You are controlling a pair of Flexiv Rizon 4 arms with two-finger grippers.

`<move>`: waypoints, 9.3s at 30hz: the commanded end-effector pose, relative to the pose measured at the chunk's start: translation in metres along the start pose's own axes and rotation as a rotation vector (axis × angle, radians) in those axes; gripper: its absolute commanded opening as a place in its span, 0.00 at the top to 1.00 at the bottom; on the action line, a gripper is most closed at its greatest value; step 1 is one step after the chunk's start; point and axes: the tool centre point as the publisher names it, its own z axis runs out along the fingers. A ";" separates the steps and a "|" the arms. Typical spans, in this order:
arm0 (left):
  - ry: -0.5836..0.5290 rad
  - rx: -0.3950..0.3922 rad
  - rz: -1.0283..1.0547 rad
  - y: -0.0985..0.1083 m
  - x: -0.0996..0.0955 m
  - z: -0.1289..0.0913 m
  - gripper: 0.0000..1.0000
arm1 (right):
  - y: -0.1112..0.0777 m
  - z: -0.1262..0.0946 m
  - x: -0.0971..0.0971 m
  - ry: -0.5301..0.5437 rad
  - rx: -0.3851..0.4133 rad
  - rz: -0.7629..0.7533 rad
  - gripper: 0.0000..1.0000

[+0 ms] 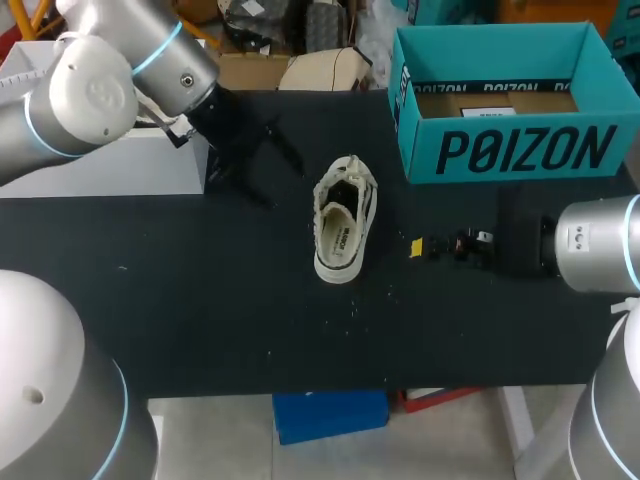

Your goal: Take the shoe out of the shoebox, open the shoe tongue, remove and reinsert the insole, then place the shoe into the shoebox

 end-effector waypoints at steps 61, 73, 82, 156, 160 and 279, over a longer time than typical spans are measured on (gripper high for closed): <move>-0.276 -0.116 -0.708 0.018 0.075 -0.052 0.00 | -0.001 -0.001 0.000 0.000 -0.001 0.000 0.00; -0.276 -0.116 -0.708 0.018 0.075 -0.052 0.00 | -0.001 -0.001 0.000 0.000 -0.001 0.000 0.00; -0.276 -0.116 -0.708 0.018 0.075 -0.052 0.00 | -0.001 -0.001 0.000 0.000 -0.001 0.000 0.00; -0.276 -0.116 -0.708 0.018 0.075 -0.052 0.00 | 0.101 0.215 -0.050 -0.612 0.415 -0.046 0.58; -0.276 -0.116 -0.708 0.018 0.075 -0.052 0.00 | 0.100 0.220 -0.055 -0.616 0.433 -0.051 0.60; -0.276 -0.116 -0.708 0.018 0.075 -0.052 0.00 | 0.410 0.051 -0.238 -0.250 0.695 -1.384 1.00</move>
